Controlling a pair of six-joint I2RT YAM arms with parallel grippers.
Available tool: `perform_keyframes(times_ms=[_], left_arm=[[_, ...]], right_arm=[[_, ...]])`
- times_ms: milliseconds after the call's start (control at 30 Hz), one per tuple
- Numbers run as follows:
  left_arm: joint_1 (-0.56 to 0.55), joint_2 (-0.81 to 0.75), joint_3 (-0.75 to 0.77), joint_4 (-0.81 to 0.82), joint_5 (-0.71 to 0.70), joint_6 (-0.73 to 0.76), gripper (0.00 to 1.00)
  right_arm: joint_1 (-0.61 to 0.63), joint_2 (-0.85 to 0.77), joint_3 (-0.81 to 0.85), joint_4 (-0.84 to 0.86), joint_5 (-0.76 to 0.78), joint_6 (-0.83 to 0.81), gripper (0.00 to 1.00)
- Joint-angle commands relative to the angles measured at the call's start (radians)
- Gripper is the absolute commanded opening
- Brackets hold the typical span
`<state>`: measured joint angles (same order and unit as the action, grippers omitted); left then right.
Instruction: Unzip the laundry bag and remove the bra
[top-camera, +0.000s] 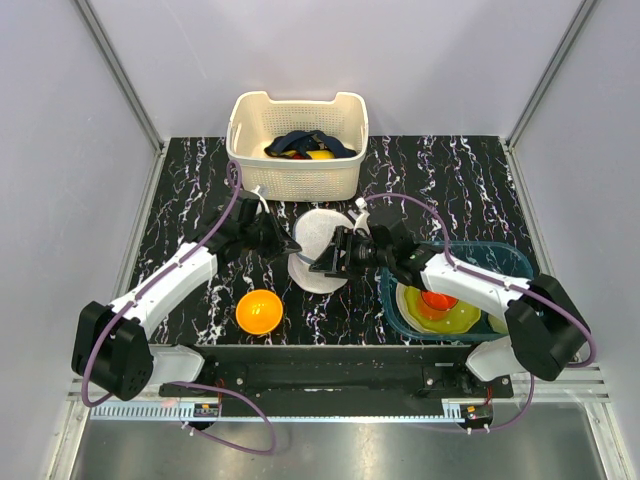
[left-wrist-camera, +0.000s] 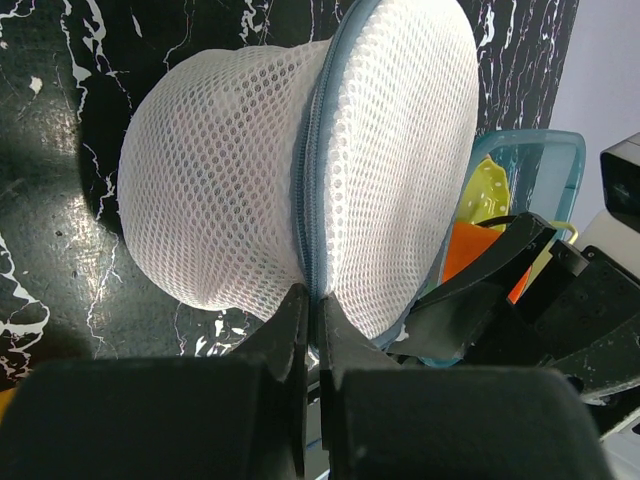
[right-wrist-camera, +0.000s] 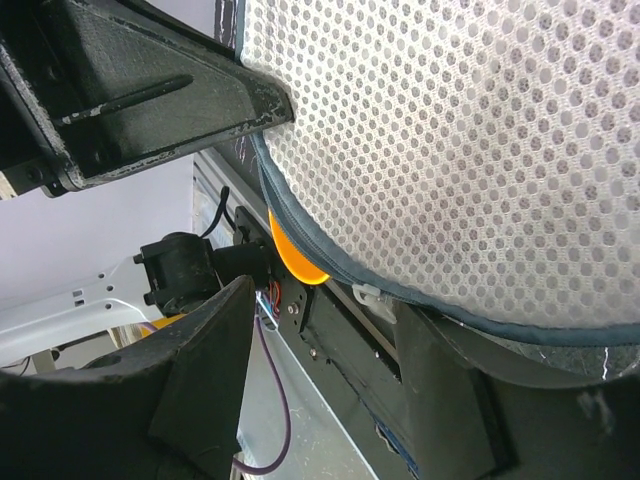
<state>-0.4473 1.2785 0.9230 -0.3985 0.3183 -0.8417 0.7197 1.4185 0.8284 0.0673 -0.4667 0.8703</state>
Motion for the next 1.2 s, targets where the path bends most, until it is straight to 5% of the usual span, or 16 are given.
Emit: perform_keyframes(times_ms=[0,300,600,733,833,1167], left_arm=[[0.004,-0.022,0.011,0.052,0.034,-0.005,0.00],[0.004,-0.022,0.002,0.056,0.034,-0.008,0.00],[0.004,-0.022,0.008,0.053,0.036,-0.005,0.00],[0.004,-0.019,0.014,0.052,0.036,-0.005,0.00],[0.004,-0.018,0.014,0.049,0.034,-0.005,0.00],[0.041,-0.028,0.039,0.009,0.028,0.033,0.00]], right_arm=[[-0.003,0.013,0.015,0.061,0.005,-0.005,0.66],[-0.003,0.010,0.029,0.058,0.010,-0.010,0.62],[-0.003,-0.007,-0.032,0.057,0.057,-0.008,0.41],[-0.003,-0.018,-0.049,0.049,0.089,-0.005,0.25],[-0.005,-0.039,-0.067,0.048,0.121,-0.004,0.00],[-0.008,-0.145,-0.135,-0.035,0.166,-0.083,0.00]])
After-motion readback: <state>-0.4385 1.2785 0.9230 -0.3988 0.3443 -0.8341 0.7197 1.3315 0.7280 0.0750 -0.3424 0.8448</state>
